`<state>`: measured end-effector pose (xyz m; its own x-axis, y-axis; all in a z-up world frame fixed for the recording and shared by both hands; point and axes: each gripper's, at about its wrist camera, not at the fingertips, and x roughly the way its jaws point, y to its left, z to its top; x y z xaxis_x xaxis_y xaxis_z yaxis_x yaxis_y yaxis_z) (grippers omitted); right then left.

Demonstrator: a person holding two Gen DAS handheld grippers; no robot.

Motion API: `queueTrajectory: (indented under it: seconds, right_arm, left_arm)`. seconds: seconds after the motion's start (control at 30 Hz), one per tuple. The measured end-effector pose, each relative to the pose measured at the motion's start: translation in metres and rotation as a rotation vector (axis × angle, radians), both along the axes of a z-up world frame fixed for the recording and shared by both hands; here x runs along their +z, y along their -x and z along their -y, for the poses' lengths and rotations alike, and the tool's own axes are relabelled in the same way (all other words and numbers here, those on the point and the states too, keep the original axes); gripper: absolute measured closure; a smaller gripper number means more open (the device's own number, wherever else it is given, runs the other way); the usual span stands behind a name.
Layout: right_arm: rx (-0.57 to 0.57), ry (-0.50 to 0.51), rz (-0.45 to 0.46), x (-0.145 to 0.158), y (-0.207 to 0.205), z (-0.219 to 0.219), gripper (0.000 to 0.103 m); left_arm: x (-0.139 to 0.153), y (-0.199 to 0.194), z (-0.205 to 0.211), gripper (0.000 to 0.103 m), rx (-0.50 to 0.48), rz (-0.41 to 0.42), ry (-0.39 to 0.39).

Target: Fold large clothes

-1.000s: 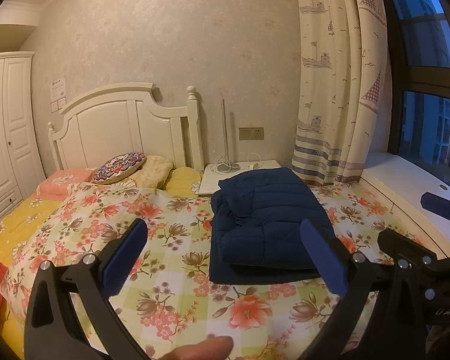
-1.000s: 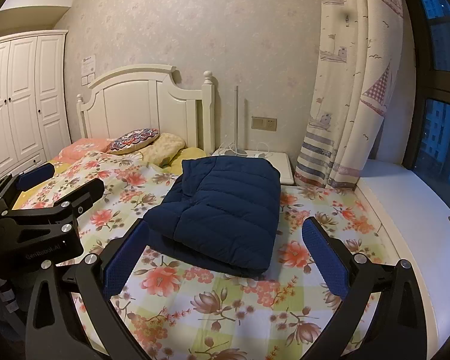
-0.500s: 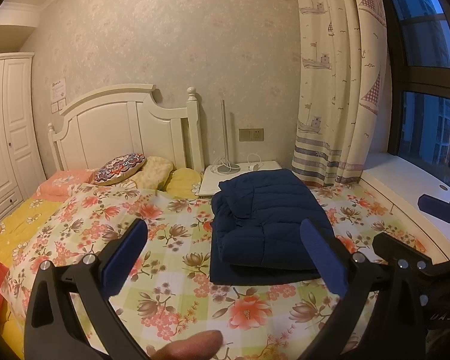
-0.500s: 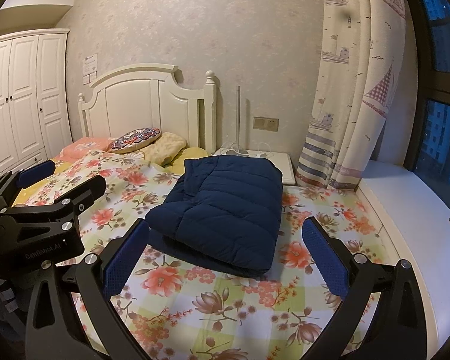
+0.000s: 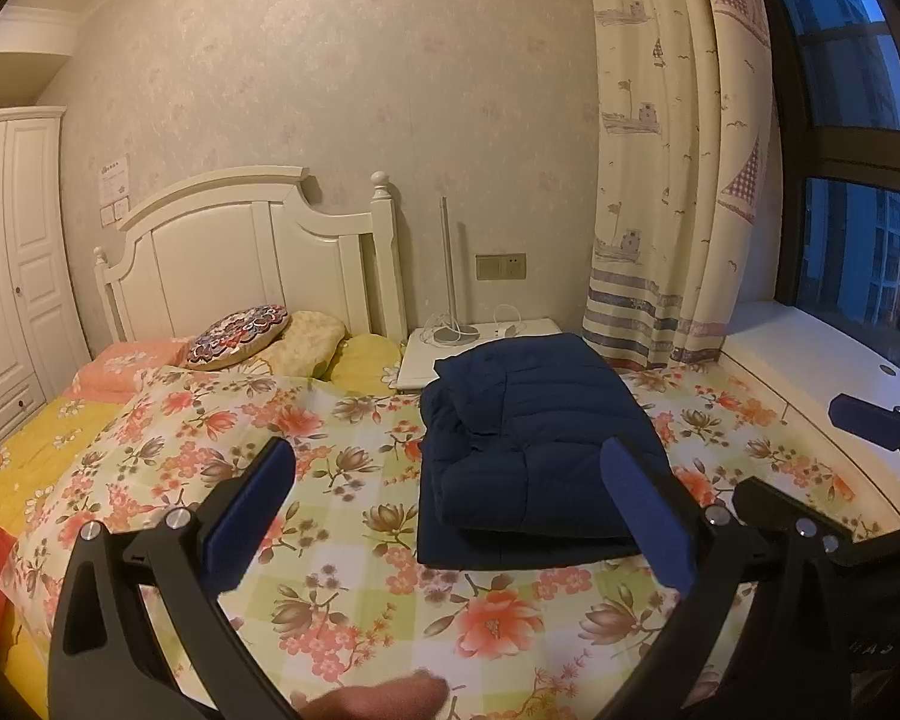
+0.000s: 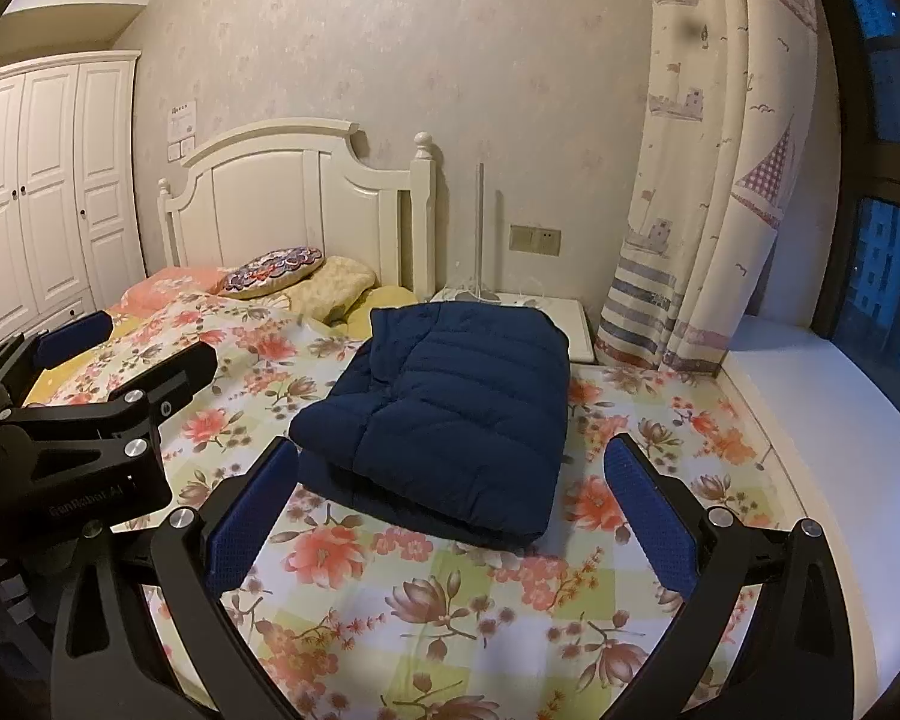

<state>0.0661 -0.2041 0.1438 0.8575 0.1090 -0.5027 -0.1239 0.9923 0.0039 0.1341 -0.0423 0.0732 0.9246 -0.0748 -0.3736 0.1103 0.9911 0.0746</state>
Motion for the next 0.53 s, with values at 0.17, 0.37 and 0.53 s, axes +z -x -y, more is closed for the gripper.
queueTrajectory:
  seconds: [0.17, 0.37, 0.53]
  right_arm:
    - [-0.005, -0.005, -0.032, -0.013, -0.011, 0.005, 0.005]
    - [-0.025, -0.008, -0.082, -0.036, -0.033, 0.018, 0.005]
    - [-0.157, 0.008, -0.117, -0.049, -0.056, 0.083, 0.005]
  left_arm:
    - [-0.011, -0.012, 0.003, 0.002, -0.007, -0.001, 0.012]
    - [-0.032, -0.051, 0.006, 0.002, -0.018, -0.089, -0.010]
    - [-0.065, -0.106, -0.029, 0.002, 0.021, -0.242, -0.022]
